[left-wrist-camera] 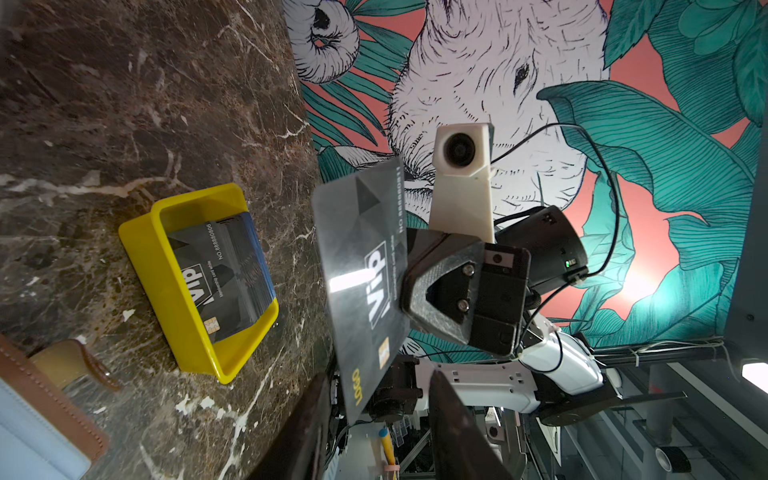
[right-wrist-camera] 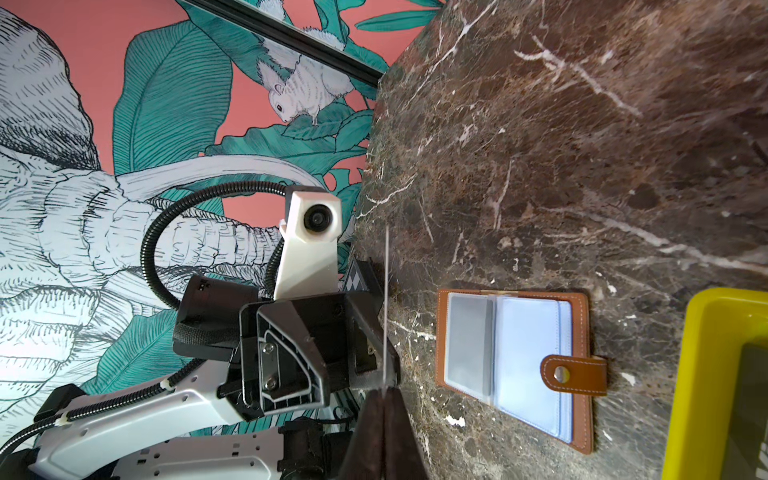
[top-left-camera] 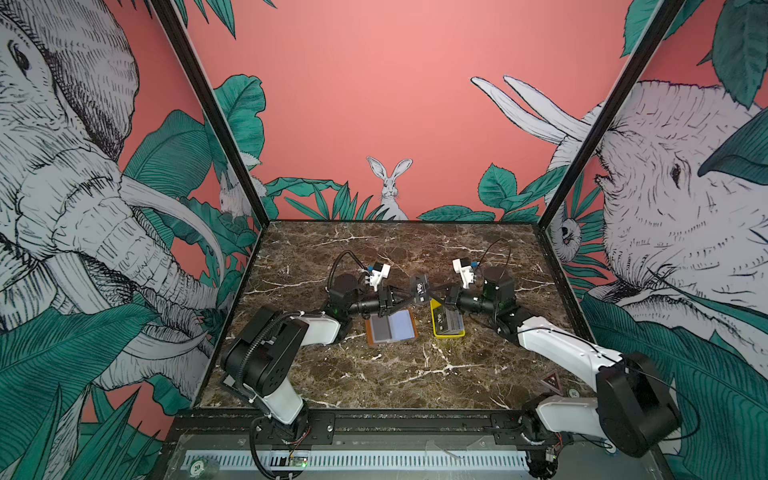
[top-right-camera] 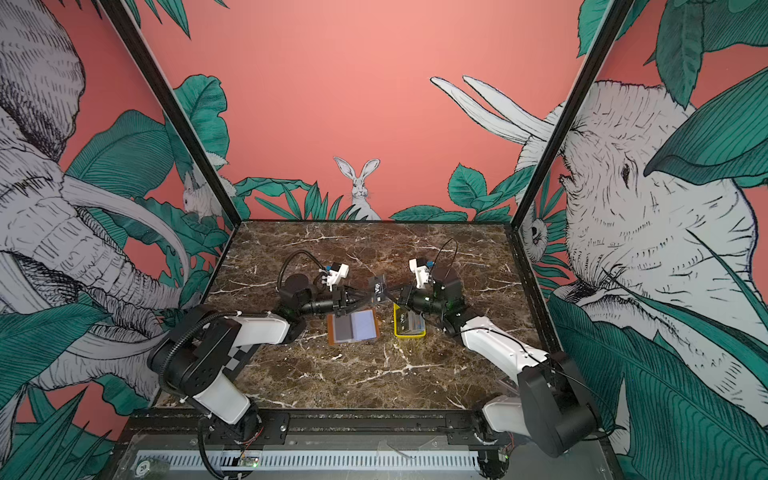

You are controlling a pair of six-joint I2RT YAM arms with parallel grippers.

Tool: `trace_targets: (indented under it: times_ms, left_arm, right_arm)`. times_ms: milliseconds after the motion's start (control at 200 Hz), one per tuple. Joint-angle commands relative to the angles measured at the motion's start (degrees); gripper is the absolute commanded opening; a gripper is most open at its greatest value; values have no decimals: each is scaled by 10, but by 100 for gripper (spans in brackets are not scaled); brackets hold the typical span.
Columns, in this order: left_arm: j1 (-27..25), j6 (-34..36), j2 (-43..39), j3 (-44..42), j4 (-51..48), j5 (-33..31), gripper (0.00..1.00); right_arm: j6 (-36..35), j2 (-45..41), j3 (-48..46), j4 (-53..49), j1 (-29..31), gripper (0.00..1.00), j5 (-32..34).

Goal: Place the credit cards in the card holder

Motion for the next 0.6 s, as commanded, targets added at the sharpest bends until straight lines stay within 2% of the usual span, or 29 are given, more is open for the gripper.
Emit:
trace_targets:
  times_ms: [0, 275, 435, 505, 595]
  left_arm:
    - [3, -4, -2, 16, 19, 15, 40]
    - [2, -17, 7, 15, 42, 9, 34]
    - [0, -12, 4, 11, 38, -2, 21]
    - [-7, 5, -2, 11, 15, -10, 17]
    - [-21, 50, -15, 15, -53, -25, 8]
  right_arm:
    - [24, 4, -11, 69, 3, 0, -26]
    - [26, 20, -29, 93, 6, 0, -41]
    - [-10, 18, -20, 36, 6, 0, -32]
    - [-30, 13, -17, 5, 6, 0, -20]
    - [-48, 9, -12, -26, 6, 9, -12]
